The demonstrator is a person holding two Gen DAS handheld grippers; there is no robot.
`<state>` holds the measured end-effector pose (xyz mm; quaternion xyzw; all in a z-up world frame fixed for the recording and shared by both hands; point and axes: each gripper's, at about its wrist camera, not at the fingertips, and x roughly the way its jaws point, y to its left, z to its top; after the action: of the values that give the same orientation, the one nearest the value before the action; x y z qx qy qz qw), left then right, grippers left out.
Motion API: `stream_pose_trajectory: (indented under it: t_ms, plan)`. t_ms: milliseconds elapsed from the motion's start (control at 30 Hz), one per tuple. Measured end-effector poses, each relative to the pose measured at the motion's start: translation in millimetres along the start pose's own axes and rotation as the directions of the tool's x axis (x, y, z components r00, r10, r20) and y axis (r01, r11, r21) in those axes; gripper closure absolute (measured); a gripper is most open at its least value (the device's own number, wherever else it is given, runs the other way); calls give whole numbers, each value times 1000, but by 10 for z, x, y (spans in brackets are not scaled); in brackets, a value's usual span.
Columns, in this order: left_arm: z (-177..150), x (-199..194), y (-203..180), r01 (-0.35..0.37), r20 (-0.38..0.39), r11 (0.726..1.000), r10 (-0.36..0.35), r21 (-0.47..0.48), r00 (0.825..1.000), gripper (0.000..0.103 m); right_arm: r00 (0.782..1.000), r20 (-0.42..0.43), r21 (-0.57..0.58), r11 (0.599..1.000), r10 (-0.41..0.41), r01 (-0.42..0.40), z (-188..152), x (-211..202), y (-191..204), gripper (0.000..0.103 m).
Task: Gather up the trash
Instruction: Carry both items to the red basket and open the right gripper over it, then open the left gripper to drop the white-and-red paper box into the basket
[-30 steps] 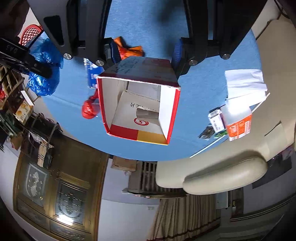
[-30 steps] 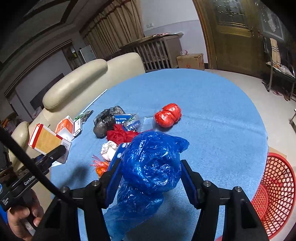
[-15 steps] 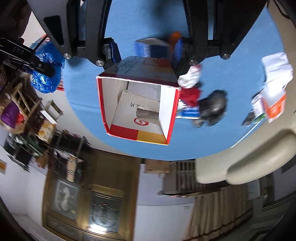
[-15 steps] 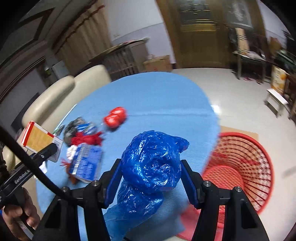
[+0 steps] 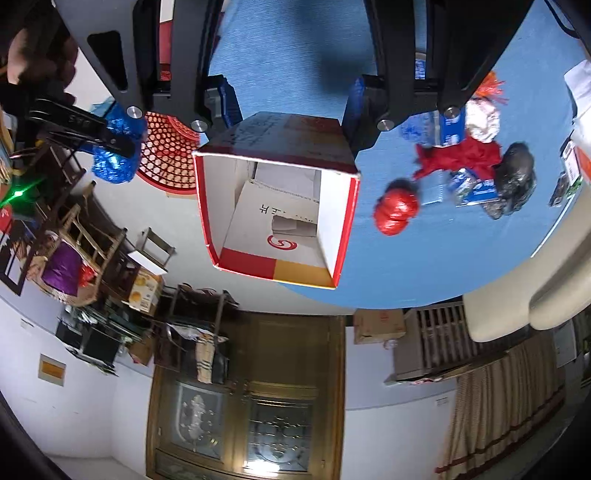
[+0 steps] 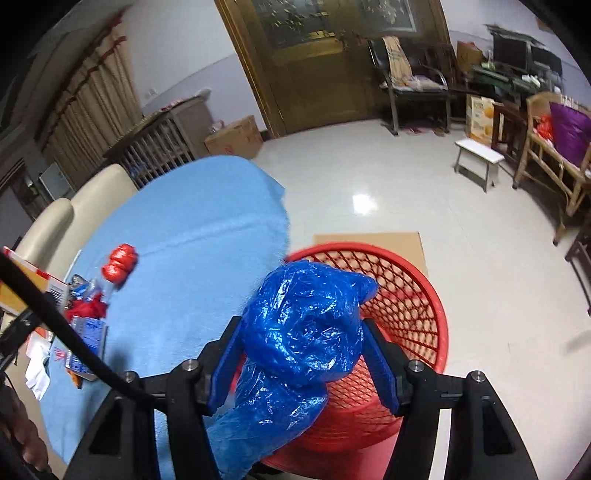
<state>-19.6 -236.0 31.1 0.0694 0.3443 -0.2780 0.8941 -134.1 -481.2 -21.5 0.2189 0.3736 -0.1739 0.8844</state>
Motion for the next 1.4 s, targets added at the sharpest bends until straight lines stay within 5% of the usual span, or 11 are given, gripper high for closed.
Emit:
stream_pose_trajectory:
  t_ms: [200, 300, 733, 767, 833, 933, 1133, 1400]
  plan:
    - [60, 60, -228, 37, -10, 998, -37, 44, 999, 54, 996, -78, 34, 999, -38, 41, 5, 257, -121, 32]
    - [83, 98, -345, 56, -16, 996, -55, 65, 998, 54, 998, -59, 44, 998, -37, 40, 7, 214, -165, 24]
    - [200, 556, -1081, 196, -127, 969, -178, 149, 976, 52, 997, 48, 159, 986, -67, 59, 153, -180, -538, 24]
    - [199, 609, -1142, 210, -144, 966, -188, 152, 972, 50, 996, 54, 171, 983, -72, 62, 151, -219, -577, 24]
    - [191, 703, -1236, 219, -177, 961, -189, 168, 966, 27, 995, 61, 187, 980, -78, 66, 153, -258, -634, 24]
    - [139, 760, -1324, 233, -216, 952, -189, 198, 958, 24, 993, 72, 203, 976, -90, 74, 154, -316, -689, 24]
    - [152, 544, -896, 177, -169, 976, -155, 127, 973, 24, 989, 106, 218, 973, -101, 76, 189, -429, -704, 24]
    - [-126, -17, 312, -55, -99, 995, 46, -89, 994, 23, 996, 88, 129, 991, -31, 19, 186, -303, -261, 24]
